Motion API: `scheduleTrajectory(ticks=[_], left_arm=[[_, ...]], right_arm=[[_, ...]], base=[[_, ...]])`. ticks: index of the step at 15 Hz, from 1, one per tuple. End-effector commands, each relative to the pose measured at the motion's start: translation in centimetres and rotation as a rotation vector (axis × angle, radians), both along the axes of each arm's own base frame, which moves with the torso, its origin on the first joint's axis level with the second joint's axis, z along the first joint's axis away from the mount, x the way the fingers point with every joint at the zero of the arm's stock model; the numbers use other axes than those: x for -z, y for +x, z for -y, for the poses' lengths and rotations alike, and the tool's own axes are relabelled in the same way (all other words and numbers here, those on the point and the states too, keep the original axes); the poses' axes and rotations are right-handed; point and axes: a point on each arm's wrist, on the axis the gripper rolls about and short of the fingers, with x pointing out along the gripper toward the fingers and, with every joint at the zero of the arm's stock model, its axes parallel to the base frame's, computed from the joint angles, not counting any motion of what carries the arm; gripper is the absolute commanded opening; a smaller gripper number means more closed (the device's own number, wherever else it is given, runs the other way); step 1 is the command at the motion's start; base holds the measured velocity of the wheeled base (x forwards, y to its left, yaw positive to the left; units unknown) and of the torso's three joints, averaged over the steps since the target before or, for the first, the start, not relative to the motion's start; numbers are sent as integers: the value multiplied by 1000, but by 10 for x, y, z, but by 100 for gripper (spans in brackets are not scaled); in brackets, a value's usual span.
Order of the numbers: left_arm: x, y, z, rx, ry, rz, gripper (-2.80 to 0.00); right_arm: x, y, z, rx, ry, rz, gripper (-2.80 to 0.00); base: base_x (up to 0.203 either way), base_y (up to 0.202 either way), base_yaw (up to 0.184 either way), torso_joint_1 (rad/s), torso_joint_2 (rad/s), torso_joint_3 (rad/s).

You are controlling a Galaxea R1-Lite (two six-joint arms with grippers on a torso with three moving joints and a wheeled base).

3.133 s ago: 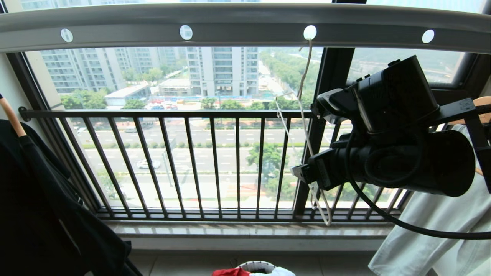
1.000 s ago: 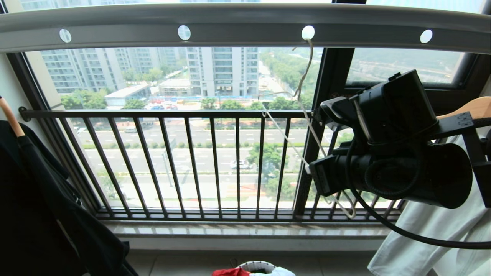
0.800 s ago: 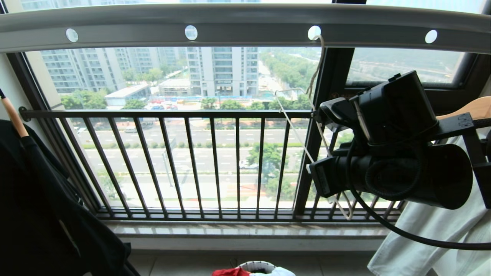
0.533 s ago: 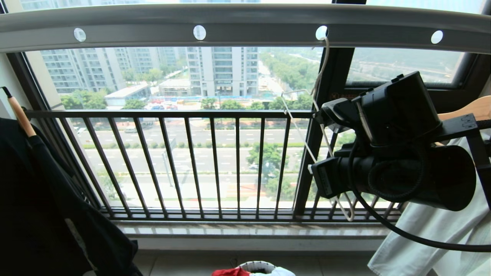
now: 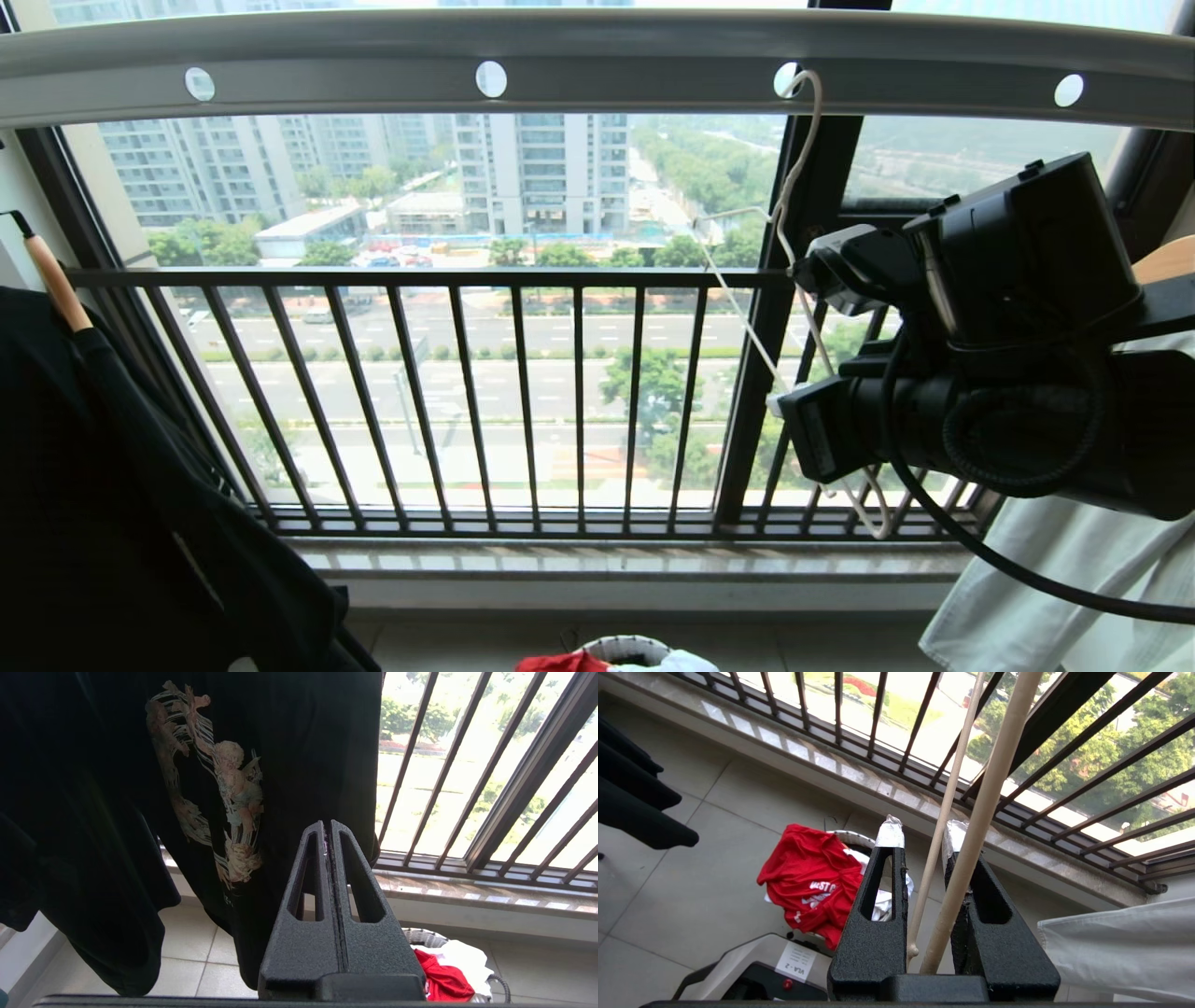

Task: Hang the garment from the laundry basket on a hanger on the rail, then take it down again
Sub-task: Pick up the clothes rack on the clothesline

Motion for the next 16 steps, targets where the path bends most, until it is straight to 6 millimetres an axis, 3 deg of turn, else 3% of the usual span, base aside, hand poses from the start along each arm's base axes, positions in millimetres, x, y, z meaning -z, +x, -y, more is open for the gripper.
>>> scheduleTrajectory(ticks=[1,10,16], left_arm=[[0,0,0,-1,-1,0,-280],[0,0,0,-1,-1,0,-280],[0,0,0,-1,-1,-1,-280]], right_arm=[[-7,-11,6,-12,7,24,-280],[-21,-51,12,-120,32,76,-280],[-21,-87,46,-164,50,112,-280]], base=[[0,0,0,0,0,0],[0,0,0,0,0,0],[0,0,0,0,0,0]])
